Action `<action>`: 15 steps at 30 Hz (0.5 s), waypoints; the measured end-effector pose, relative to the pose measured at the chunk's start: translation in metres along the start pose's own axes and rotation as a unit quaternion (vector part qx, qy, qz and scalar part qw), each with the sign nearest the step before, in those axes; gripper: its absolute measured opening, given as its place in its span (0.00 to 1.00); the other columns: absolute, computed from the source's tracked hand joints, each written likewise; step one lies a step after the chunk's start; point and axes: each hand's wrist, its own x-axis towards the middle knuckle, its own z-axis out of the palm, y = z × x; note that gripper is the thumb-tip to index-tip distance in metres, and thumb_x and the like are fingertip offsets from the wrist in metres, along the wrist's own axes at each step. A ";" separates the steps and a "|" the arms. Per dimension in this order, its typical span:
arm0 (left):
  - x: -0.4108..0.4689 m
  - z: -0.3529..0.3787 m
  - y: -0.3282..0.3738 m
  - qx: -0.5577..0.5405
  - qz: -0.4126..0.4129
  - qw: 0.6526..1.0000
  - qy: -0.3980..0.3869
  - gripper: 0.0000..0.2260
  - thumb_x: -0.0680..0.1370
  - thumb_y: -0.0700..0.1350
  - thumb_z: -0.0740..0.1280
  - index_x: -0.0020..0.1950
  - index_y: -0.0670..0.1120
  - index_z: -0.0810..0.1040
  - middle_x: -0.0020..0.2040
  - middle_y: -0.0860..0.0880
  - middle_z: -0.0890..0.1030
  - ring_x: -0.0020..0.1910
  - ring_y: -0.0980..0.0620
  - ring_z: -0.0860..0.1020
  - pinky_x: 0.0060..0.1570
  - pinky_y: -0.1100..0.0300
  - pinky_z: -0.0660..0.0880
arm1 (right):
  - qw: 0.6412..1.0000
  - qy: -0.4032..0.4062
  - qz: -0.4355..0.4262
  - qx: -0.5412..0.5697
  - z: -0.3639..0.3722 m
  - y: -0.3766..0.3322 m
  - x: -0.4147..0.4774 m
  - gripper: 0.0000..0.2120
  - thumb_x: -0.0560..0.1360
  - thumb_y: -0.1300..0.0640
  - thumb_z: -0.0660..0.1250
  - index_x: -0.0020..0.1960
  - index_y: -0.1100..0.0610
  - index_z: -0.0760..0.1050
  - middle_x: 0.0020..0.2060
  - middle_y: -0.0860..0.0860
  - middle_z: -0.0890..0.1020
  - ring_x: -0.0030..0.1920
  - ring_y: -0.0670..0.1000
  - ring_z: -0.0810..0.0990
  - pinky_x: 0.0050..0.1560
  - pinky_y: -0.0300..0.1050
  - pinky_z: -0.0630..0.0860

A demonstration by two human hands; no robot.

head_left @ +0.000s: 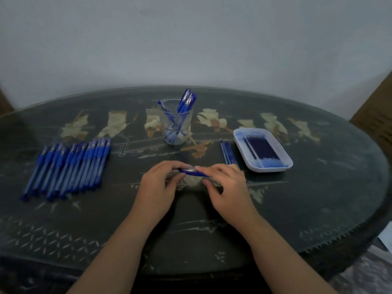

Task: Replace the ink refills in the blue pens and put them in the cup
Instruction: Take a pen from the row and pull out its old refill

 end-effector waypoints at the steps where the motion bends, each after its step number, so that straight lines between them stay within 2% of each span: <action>1: 0.000 0.000 0.001 -0.007 -0.003 1.000 -0.006 0.13 0.74 0.35 0.71 0.51 0.54 0.81 0.48 0.64 0.79 0.52 0.70 0.75 0.50 0.79 0.66 | 1.000 0.007 -0.005 0.002 0.000 0.001 0.001 0.18 0.75 0.62 0.68 0.61 0.48 0.81 0.48 0.44 0.81 0.46 0.50 0.75 0.49 0.49 0.73; 6: 0.001 -0.002 0.000 -0.013 0.022 1.000 -0.017 0.12 0.75 0.35 0.71 0.53 0.51 0.83 0.50 0.60 0.81 0.54 0.65 0.77 0.52 0.76 0.69 | 0.999 0.028 -0.020 0.009 0.002 0.009 0.000 0.21 0.74 0.69 0.67 0.60 0.50 0.82 0.48 0.44 0.84 0.44 0.51 0.74 0.48 0.45 0.71; 9: 0.002 -0.001 -0.005 0.007 0.064 0.998 -0.013 0.13 0.73 0.33 0.71 0.53 0.47 0.84 0.49 0.57 0.81 0.52 0.63 0.78 0.53 0.74 0.70 | 0.999 0.038 -0.024 0.014 0.003 0.011 -0.001 0.22 0.73 0.70 0.65 0.59 0.50 0.83 0.47 0.45 0.83 0.44 0.52 0.75 0.47 0.45 0.72; 12: 0.003 0.001 -0.009 0.016 0.092 0.996 -0.004 0.11 0.74 0.32 0.71 0.51 0.45 0.84 0.48 0.60 0.79 0.50 0.63 0.77 0.51 0.70 0.72 | 0.998 0.055 -0.033 0.018 0.002 0.010 -0.001 0.20 0.74 0.68 0.64 0.59 0.51 0.83 0.46 0.45 0.83 0.44 0.52 0.75 0.47 0.46 0.73; 15: 0.003 0.001 -0.009 0.014 0.103 0.994 0.014 0.08 0.75 0.39 0.67 0.50 0.46 0.84 0.47 0.65 0.77 0.48 0.65 0.78 0.49 0.63 0.76 | 0.997 0.064 -0.035 0.018 0.001 0.008 -0.002 0.19 0.74 0.67 0.64 0.58 0.51 0.83 0.45 0.45 0.83 0.44 0.52 0.75 0.47 0.49 0.73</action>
